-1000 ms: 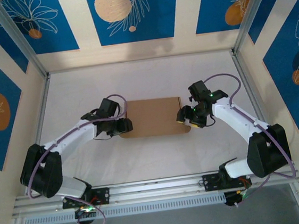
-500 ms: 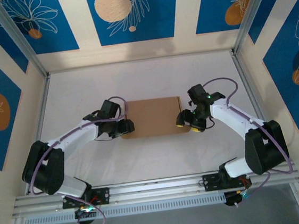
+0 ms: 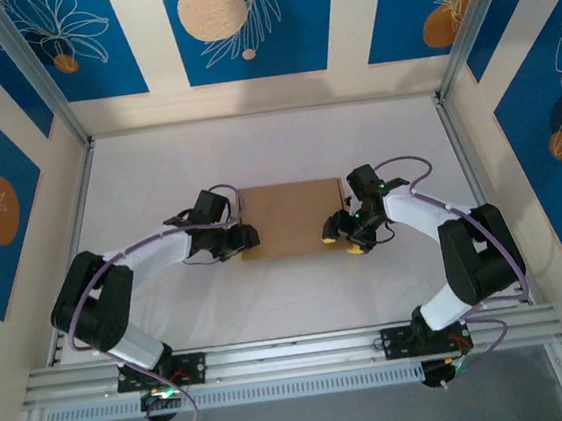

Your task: Fold the paper box

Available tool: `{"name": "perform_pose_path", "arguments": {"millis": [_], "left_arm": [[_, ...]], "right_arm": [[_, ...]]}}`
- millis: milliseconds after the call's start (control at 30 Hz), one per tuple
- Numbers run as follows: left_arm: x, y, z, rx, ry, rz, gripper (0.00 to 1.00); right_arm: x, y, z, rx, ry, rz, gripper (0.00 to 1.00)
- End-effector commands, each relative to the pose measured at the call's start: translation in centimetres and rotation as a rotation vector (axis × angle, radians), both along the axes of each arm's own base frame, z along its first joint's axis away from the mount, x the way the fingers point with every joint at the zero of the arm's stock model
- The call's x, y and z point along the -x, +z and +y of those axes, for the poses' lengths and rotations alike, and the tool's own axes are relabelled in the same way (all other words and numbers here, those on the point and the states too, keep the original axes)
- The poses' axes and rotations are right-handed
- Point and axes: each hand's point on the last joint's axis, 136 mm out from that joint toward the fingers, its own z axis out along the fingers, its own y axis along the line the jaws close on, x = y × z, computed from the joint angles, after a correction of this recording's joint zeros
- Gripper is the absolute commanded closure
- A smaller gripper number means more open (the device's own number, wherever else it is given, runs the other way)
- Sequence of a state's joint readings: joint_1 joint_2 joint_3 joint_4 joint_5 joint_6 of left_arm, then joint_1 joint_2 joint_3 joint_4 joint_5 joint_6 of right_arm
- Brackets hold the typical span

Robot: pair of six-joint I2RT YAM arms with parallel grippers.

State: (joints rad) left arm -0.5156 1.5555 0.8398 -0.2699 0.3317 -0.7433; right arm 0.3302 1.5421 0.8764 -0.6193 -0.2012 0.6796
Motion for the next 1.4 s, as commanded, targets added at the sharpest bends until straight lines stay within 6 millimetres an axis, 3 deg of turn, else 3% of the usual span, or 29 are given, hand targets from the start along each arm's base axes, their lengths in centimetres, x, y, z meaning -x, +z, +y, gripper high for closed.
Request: {"name": "perform_pose_path", "arguments": {"millis": [0, 267, 467, 767, 967, 1133, 1233, 1367], "left_arm": [[0.5, -0.7, -0.8, 0.057, 0.009, 0.046, 0.44], [0.2, -1.4, -0.1, 0.04, 0.03, 0.045, 0.5], [0.0, -2.2, 0.5, 0.042, 0.057, 0.057, 0.65], [-0.1, -2.1, 0.4, 0.069, 0.059, 0.066, 0.75], [0.1, -1.5, 0.3, 0.121, 0.06, 0.067, 0.8], [-0.2, -0.4, -0.1, 0.17, 0.049, 0.056, 0.84], [-0.3, -0.7, 0.4, 0.154, 0.057, 0.062, 0.86], [-0.3, -1.8, 1.1, 0.123, 0.065, 0.085, 0.87]], "right_arm": [[-0.1, 0.3, 1.6, -0.122, 0.0, 0.006, 0.36], [-0.7, 0.6, 1.7, -0.171, -0.01, -0.005, 0.43], [-0.9, 0.4, 1.2, -0.19, -0.036, 0.0, 0.48], [-1.2, 1.2, 1.0, -0.229, -0.057, -0.02, 0.54], [-1.6, 2.6, 0.5, -0.427, -0.134, -0.019, 0.54], [-1.8, 3.7, 0.0, -0.499, -0.153, -0.024, 0.48], [-2.0, 3.9, -1.1, -0.499, -0.181, -0.042, 0.44], [-1.5, 2.9, -3.2, -0.34, -0.206, -0.05, 0.35]]}}
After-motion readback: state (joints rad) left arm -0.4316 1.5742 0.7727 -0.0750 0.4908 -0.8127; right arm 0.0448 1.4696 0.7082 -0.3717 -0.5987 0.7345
